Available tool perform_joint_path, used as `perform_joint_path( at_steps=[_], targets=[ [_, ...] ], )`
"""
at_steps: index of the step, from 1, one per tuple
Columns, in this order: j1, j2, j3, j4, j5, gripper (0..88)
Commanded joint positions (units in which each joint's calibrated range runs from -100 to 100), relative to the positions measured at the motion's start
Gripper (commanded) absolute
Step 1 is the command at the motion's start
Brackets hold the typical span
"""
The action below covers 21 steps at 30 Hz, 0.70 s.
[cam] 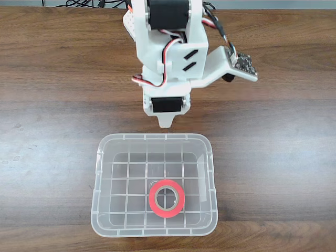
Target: Grab the tape and place it in the box.
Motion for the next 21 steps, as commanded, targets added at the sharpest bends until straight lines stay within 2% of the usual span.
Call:
perform_joint_path(
  at_steps=[1, 11, 16, 21],
  targets=[
    [-0.17, -13.27, 1.48, 2.03, -0.37, 1.3],
    [-0.17, -38.13, 41.17, 0.92, -0.05, 1.3],
    [-0.25, -53.74, 64.56, -8.58, 0.42, 1.3],
    [-0.25, -69.83, 91.8, -20.48, 3.53, 1.7]
  ],
)
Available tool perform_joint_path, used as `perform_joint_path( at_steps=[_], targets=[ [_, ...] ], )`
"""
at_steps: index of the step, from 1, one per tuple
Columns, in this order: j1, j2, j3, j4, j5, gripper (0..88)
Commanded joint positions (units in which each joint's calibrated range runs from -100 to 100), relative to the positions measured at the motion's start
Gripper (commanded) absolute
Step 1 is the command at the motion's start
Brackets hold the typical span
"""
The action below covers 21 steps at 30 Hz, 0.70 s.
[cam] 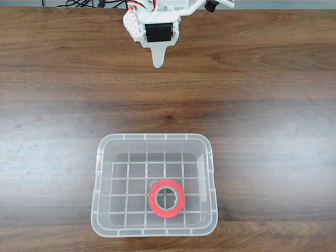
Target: Grab the tape and place it in the box.
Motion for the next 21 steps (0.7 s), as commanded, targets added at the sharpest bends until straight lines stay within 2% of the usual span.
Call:
perform_joint_path(
  at_steps=[1, 4, 8, 14, 21],
  targets=[
    [-0.25, -19.4, 27.66, -12.88, 1.76, 1.7],
    [-0.1, -27.77, 42.11, -19.39, 1.87, 1.7],
    [0.05, -38.55, 52.19, -23.58, 1.71, 1.4],
    [0.05, -52.63, 62.35, -23.41, 1.39, 1.2],
    [-0.17, -65.98, 69.01, -17.5, 1.39, 1.2]
  ],
)
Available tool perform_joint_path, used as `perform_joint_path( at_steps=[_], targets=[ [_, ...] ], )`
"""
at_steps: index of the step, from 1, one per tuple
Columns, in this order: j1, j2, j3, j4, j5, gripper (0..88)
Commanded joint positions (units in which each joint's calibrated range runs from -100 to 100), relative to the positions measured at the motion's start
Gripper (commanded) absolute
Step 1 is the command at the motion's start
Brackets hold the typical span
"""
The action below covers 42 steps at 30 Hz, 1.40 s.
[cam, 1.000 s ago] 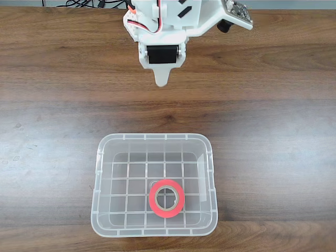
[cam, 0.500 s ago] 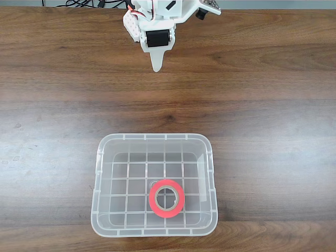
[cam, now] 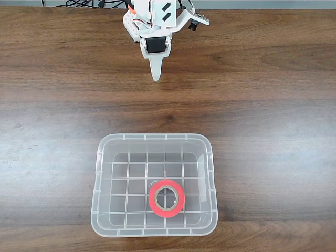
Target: Grab the tape and place it in the box.
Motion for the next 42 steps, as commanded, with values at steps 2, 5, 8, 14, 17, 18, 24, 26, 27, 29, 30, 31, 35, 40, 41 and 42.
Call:
perform_joint_path(
  at_steps=[2, 5, 8, 14, 17, 18, 24, 26, 27, 29, 30, 31, 35, 40, 41, 42],
  targets=[
    [-0.17, -9.66, 0.59, 4.55, -0.38, 1.2],
    [-0.17, -9.5, 0.59, 4.72, -0.38, 1.2],
    [-0.17, -9.42, 0.59, 5.06, -0.28, 1.3],
    [-0.17, -9.42, 0.5, 5.15, -0.28, 1.7],
    [-0.17, -9.42, 0.5, 5.15, -0.28, 1.7],
    [-0.17, -9.42, 0.5, 5.15, -0.28, 1.7],
    [-0.17, -9.42, 0.5, 5.15, -0.28, 1.7],
    [-0.17, -9.42, 0.5, 5.15, -0.28, 1.7],
    [-0.17, -9.42, 0.5, 5.15, -0.28, 1.7],
    [-0.17, -9.42, 0.5, 5.15, -0.28, 1.7],
    [-0.17, -9.42, 0.5, 5.15, -0.28, 1.7],
    [-0.17, -9.42, 0.5, 5.15, -0.28, 1.7],
    [-0.17, -9.42, 0.5, 5.15, -0.28, 1.7],
    [-0.17, -9.42, 0.5, 5.15, -0.28, 1.7],
    [-0.17, -9.42, 0.5, 5.15, -0.28, 1.7],
    [-0.17, -9.42, 0.5, 5.15, -0.28, 1.7]
  ],
)
